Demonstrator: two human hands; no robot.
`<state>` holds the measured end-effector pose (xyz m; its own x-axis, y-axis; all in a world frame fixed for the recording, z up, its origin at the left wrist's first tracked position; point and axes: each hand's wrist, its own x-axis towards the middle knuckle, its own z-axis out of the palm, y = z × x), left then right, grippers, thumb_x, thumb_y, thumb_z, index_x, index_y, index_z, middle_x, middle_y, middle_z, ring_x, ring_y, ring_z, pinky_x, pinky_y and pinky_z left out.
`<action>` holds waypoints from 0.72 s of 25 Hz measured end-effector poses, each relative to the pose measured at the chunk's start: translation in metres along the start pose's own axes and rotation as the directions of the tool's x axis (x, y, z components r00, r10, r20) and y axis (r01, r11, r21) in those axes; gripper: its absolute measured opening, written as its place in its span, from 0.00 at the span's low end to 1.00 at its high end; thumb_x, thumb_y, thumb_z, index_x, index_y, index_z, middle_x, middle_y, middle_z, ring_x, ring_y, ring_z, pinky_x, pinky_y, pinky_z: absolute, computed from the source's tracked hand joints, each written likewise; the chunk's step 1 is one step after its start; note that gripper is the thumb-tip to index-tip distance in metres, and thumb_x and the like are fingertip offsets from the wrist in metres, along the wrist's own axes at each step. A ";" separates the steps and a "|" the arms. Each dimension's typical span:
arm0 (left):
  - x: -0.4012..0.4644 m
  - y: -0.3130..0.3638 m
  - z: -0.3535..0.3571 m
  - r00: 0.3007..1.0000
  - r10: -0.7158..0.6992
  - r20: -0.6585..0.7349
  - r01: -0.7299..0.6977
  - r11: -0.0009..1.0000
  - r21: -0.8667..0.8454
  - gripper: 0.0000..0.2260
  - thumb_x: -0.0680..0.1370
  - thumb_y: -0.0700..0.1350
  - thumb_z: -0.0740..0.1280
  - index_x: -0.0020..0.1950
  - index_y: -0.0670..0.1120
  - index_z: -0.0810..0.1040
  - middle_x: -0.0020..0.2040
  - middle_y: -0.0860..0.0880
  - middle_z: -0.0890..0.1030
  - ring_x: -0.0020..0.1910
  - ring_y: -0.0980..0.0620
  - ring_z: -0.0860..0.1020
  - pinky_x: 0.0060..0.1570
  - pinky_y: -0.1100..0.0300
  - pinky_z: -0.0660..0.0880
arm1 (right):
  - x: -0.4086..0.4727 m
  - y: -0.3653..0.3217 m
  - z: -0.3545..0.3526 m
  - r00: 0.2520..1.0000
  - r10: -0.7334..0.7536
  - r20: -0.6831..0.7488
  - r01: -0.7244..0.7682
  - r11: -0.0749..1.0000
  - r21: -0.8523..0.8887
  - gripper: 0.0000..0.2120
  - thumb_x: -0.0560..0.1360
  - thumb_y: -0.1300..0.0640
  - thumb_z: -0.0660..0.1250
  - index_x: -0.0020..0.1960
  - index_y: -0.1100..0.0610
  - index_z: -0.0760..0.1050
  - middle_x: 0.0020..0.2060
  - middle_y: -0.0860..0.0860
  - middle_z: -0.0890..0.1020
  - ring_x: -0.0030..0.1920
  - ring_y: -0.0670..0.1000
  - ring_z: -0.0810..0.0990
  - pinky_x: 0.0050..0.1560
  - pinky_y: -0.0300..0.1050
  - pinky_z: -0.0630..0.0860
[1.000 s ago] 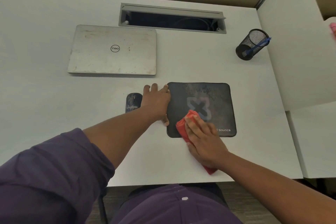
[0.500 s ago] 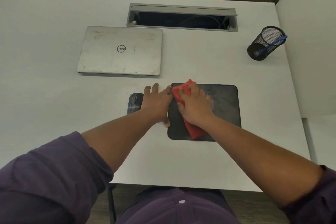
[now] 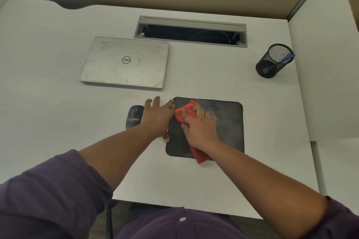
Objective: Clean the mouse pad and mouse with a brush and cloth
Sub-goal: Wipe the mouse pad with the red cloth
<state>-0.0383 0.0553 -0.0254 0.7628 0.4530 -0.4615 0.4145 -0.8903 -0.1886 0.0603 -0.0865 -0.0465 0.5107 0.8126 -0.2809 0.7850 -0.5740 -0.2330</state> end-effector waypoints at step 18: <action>0.007 -0.035 0.026 0.957 0.266 -0.113 -0.274 0.959 -0.068 0.58 0.58 0.77 0.69 0.79 0.48 0.55 0.81 0.49 0.53 0.77 0.35 0.48 0.71 0.35 0.44 | -0.037 -0.064 0.009 0.979 0.203 0.012 -0.204 0.979 0.010 0.18 0.78 0.50 0.62 0.67 0.45 0.75 0.66 0.54 0.68 0.63 0.60 0.70 0.62 0.57 0.72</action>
<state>-0.0602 0.0888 -0.0446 0.8967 0.2022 -0.3937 0.2219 -0.9751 0.0046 -0.0121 -0.0802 -0.0299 0.6556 0.6775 -0.3333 0.6611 -0.7284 -0.1800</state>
